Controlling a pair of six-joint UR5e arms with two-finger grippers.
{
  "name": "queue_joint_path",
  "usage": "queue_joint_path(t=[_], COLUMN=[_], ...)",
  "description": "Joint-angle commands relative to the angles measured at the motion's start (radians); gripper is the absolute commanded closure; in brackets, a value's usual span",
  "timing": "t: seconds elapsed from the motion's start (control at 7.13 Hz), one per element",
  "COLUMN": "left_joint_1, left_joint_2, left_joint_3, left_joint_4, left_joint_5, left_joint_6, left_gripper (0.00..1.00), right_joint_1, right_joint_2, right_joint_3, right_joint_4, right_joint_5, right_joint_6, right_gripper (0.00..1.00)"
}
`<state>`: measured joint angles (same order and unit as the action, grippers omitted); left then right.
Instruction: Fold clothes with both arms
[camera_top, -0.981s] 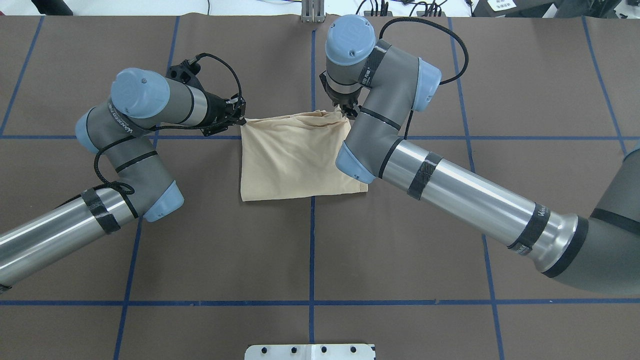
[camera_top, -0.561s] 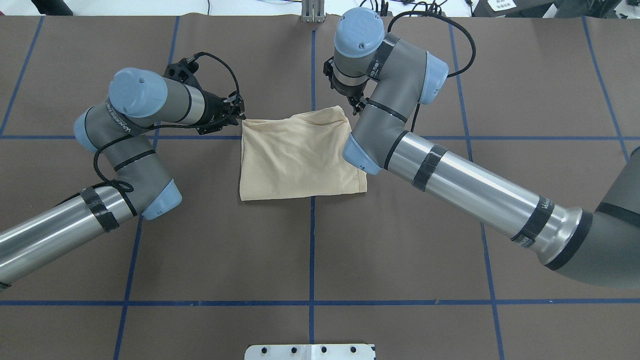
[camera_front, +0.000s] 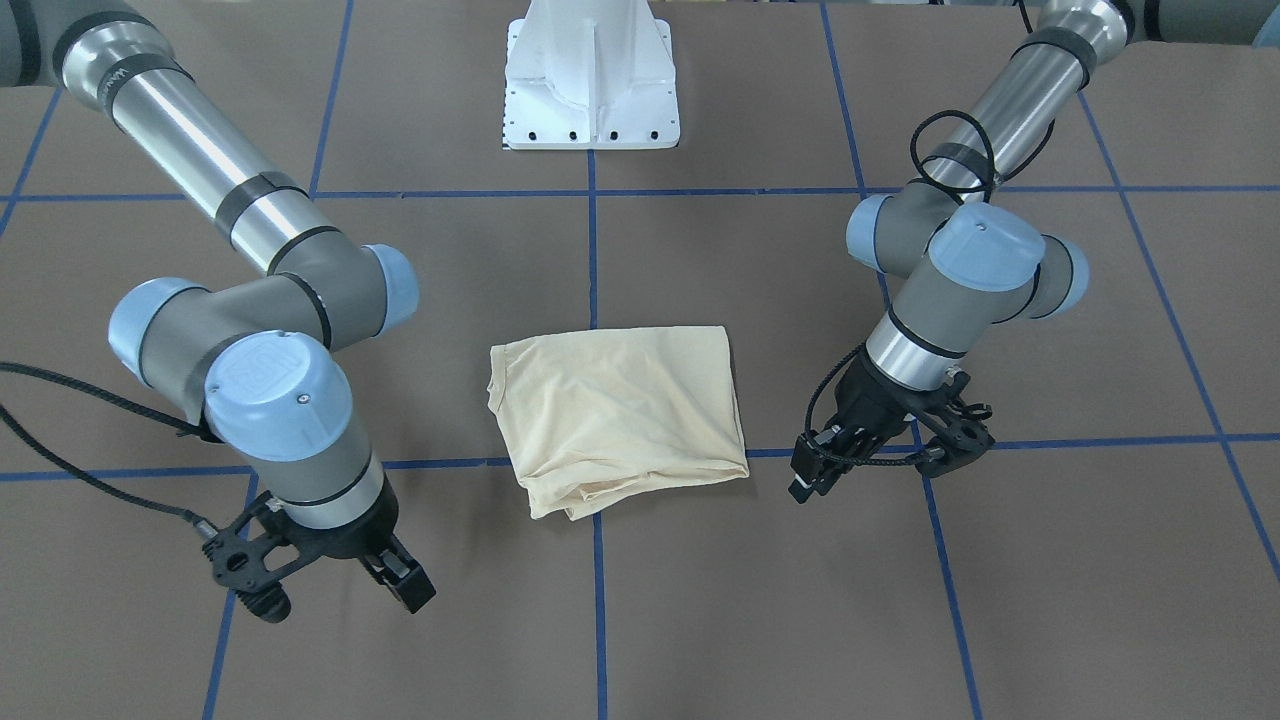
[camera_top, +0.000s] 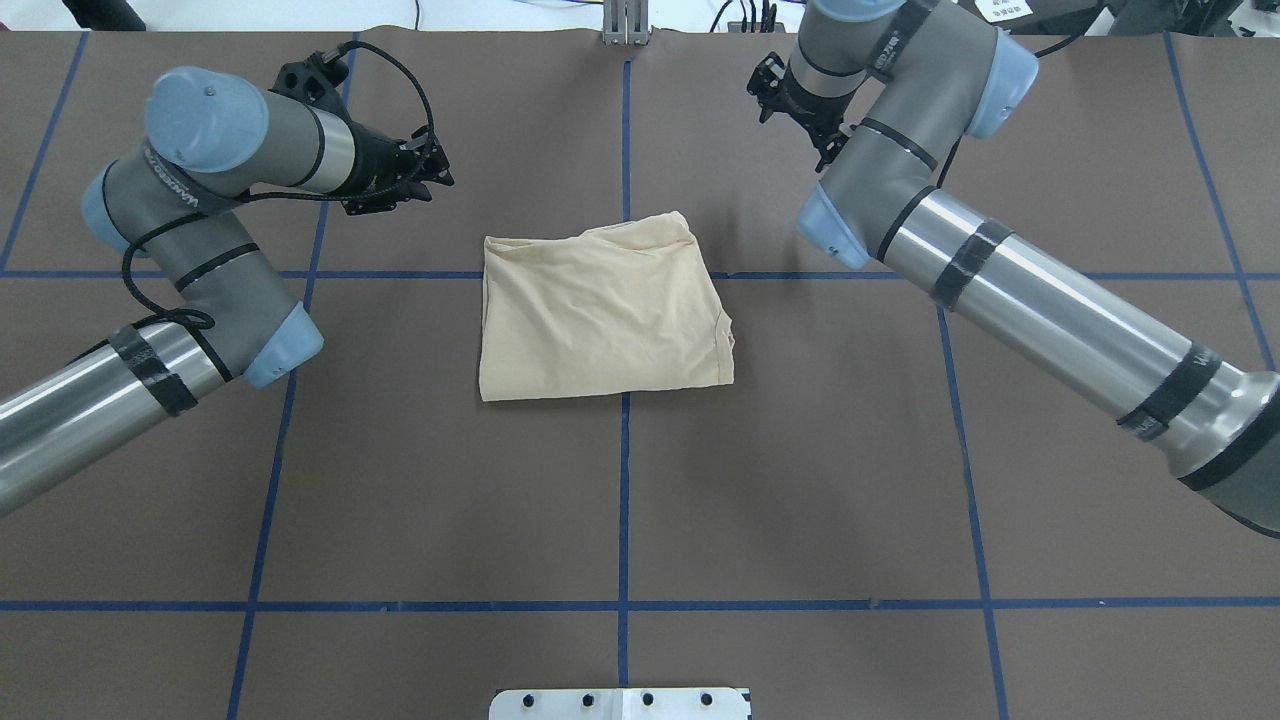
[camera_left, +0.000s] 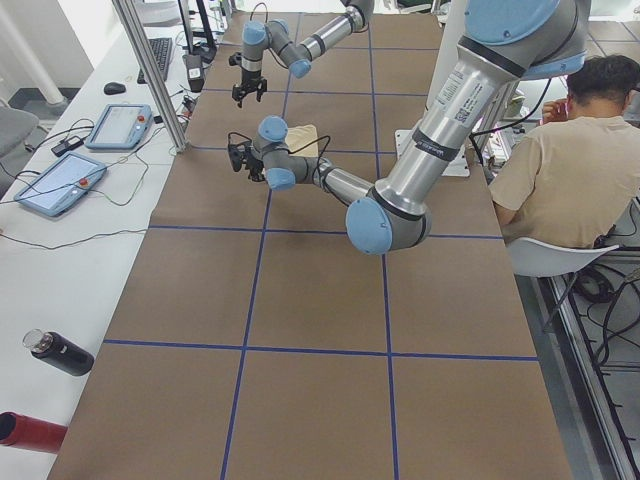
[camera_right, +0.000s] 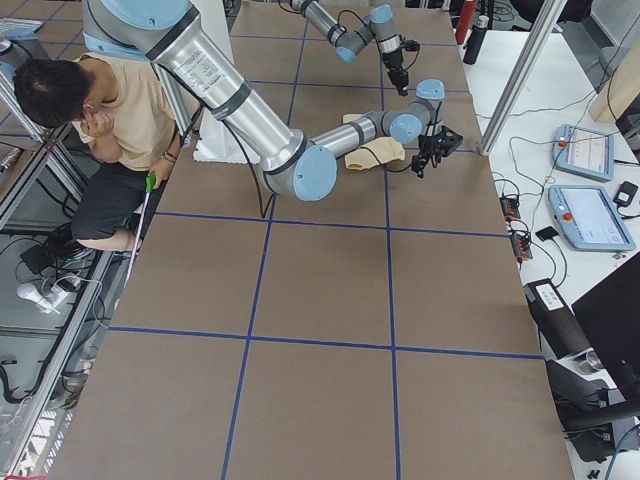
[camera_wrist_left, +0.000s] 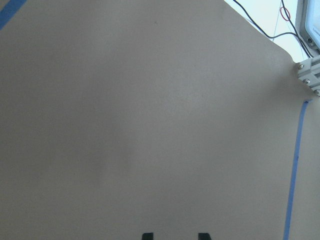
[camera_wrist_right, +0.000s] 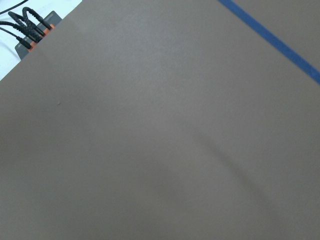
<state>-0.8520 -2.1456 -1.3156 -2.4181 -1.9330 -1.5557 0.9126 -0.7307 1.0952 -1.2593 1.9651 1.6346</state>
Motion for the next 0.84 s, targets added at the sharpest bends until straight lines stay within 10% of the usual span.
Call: queue_joint_path(t=[0.0,0.56,0.7], left_joint_1=[-0.048,-0.197,-0.241], left_joint_2=[0.128,0.381,0.444], left_joint_3=[-0.138,-0.293,-0.318], left_joint_4=[0.008,0.013,0.014], left_joint_5=[-0.055,-0.214,-0.237], left_joint_6=[0.217,0.555,0.654], left_gripper=[0.58,0.54,0.36], right_joint_1=[0.13,0.297,0.31], right_joint_2=[-0.161,-0.344,-0.41], right_joint_3=[0.118,0.324,0.412], right_joint_4=[-0.006,-0.136,-0.19], right_joint_5=[0.123,0.227,0.228], right_joint_6=[-0.265,-0.605,-0.681], right_gripper=[0.0,0.0,0.0])
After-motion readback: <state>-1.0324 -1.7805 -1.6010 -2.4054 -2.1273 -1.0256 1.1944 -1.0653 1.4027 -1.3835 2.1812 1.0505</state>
